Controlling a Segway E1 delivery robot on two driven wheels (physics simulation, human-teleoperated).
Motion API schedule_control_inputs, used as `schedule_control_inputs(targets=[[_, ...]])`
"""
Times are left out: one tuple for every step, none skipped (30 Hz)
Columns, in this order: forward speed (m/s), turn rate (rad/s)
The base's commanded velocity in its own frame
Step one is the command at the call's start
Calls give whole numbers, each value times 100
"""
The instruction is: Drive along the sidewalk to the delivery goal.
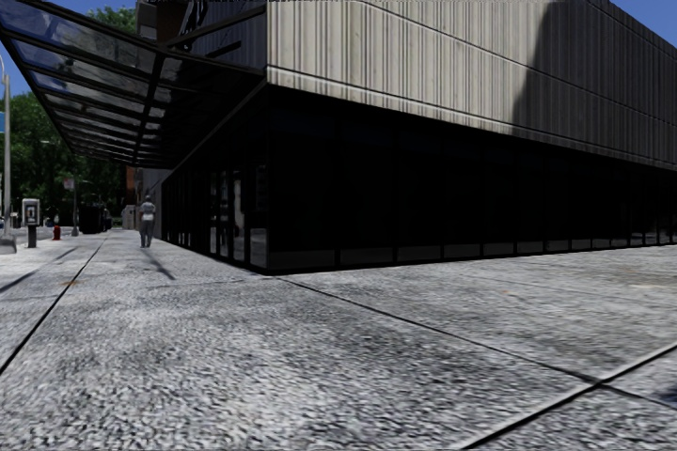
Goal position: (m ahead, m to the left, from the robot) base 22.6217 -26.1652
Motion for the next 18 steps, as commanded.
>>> schedule_control_inputs(targets=[[200, -52], [200, -52], [200, -52], [200, -52], [200, -52], [200, -52], [200, -52], [200, -53], [200, -53], [200, -53], [200, -54], [200, -54], [200, -54], [200, -54], [200, -54], [200, -54], [200, -54], [200, -54]])
